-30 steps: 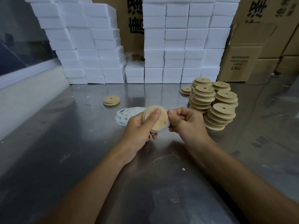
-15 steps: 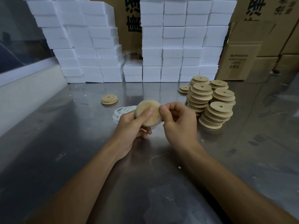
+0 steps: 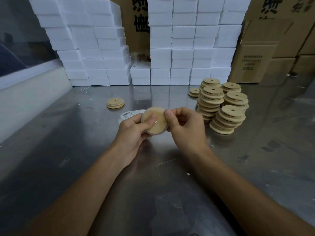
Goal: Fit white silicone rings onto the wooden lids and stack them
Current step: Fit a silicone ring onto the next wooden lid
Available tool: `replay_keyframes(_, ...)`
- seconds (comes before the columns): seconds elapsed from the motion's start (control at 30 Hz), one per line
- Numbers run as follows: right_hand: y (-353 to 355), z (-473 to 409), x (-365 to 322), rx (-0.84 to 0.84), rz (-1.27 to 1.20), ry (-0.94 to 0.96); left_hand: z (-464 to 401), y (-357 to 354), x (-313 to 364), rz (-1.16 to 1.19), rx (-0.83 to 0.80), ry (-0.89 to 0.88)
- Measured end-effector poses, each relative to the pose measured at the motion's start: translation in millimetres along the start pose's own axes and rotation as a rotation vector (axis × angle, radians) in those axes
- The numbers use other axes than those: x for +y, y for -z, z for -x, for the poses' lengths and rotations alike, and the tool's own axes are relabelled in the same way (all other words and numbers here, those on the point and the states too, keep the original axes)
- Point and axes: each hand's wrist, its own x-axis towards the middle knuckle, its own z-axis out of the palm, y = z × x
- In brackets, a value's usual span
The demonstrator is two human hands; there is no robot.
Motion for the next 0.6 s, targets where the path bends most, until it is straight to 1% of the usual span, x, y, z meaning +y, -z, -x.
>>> replay_keyframes(0.1, -0.9, 2.1, 0.6, -0.018, -0.016, 0.012, -0.5, -0.3, 0.4, 0.043, 0.002, -0.004)
replay_keyframes(0.2, -1.9, 3.3, 2.7, -0.04, -0.016, -0.023, -0.5, 0.2, 2.0, 0.096, 0.027, 0.017)
replay_keyframes(0.27, -0.9, 2.6, 3.7, -0.044, 0.007, -0.028, 0.0, -0.5, 1.6, 0.065, 0.031, 0.013)
replay_keyframes(0.33, 1.4, 1.4, 5.0, -0.032, 0.035, -0.025, 1.0, -2.4, 0.6, -0.019, 0.025, 0.0)
replay_keyframes(0.47, 6.2, 2.7, 7.8, -0.03, 0.07, -0.032, 3.7, -5.1, 1.1, -0.126, -0.024, -0.004)
replay_keyframes(0.53, 5.5, 5.1, 5.3, -0.031, 0.058, -0.024, 3.6, -3.9, 1.7, -0.112, -0.013, 0.0)
replay_keyframes(0.6, 4.1, 6.2, 2.3, -0.058, 0.033, -0.016, 2.2, -1.6, 1.7, -0.047, 0.022, 0.004)
